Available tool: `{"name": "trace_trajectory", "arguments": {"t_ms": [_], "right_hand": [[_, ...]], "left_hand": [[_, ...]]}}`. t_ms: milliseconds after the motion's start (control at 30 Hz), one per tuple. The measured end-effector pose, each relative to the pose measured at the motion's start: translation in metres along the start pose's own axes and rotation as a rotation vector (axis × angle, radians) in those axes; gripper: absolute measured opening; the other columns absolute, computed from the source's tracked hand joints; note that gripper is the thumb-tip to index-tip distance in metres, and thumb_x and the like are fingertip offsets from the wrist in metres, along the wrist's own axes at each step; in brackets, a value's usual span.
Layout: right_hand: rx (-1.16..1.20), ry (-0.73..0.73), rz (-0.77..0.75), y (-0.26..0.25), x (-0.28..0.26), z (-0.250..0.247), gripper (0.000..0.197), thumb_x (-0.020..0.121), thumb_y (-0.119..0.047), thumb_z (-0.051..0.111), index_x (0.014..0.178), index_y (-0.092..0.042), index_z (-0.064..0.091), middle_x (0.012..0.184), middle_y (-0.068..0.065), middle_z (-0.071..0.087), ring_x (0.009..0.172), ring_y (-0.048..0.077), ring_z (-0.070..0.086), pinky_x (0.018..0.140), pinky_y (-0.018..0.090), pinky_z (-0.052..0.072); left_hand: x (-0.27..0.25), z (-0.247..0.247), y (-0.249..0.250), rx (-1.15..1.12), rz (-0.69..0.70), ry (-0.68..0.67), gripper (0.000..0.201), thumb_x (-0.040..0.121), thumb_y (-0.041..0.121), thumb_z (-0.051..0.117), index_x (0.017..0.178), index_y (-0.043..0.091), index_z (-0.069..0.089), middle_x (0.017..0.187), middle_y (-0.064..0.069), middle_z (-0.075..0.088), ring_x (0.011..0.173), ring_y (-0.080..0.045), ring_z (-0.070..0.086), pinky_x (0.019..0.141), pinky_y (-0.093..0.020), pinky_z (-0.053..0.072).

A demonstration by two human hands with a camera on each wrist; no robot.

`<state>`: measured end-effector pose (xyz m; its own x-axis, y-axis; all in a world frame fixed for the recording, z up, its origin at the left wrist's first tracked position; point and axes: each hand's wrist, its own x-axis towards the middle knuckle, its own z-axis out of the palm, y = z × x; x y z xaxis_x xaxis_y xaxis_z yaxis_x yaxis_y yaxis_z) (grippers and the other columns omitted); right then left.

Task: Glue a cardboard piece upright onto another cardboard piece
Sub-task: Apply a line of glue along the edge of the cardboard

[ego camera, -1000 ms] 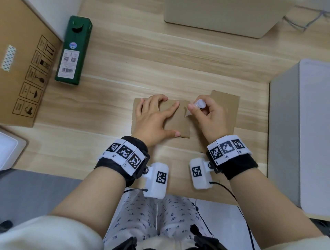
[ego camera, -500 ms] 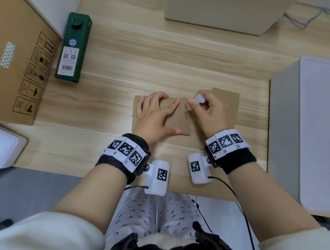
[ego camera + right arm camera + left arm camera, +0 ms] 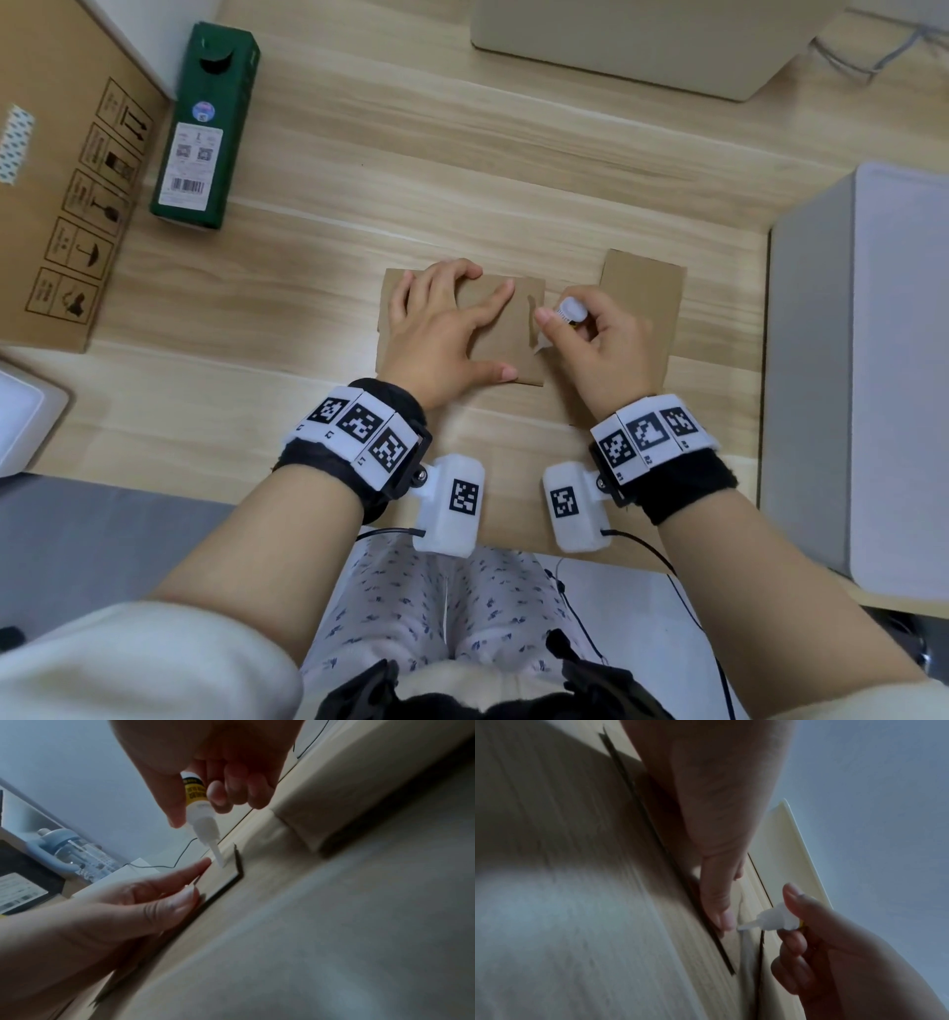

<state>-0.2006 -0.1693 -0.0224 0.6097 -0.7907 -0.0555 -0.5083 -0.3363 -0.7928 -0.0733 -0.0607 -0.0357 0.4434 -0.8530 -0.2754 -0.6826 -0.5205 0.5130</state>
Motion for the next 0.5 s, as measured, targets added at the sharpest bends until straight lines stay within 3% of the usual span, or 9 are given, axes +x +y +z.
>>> {"name": "trace_trajectory", "arguments": {"t_ms": [500], "right_hand": [[-0.017, 0.018, -0.013, -0.002, -0.001, 0.003, 0.021, 0.076, -0.034, 0.064, 0.082, -0.014, 0.063, 0.052, -0.015, 0.044, 0.054, -0.003, 0.048, 0.053, 0.008, 0.035]], "left_hand": [[-0.001, 0.001, -0.001, -0.007, 0.012, 0.010, 0.080, 0.062, 0.058, 0.066, 0.134, 0.045, 0.031, 0.142, 0.000, 0.026, 0.137, -0.018, 0.012, 0.112, -0.040, -0.008]]}}
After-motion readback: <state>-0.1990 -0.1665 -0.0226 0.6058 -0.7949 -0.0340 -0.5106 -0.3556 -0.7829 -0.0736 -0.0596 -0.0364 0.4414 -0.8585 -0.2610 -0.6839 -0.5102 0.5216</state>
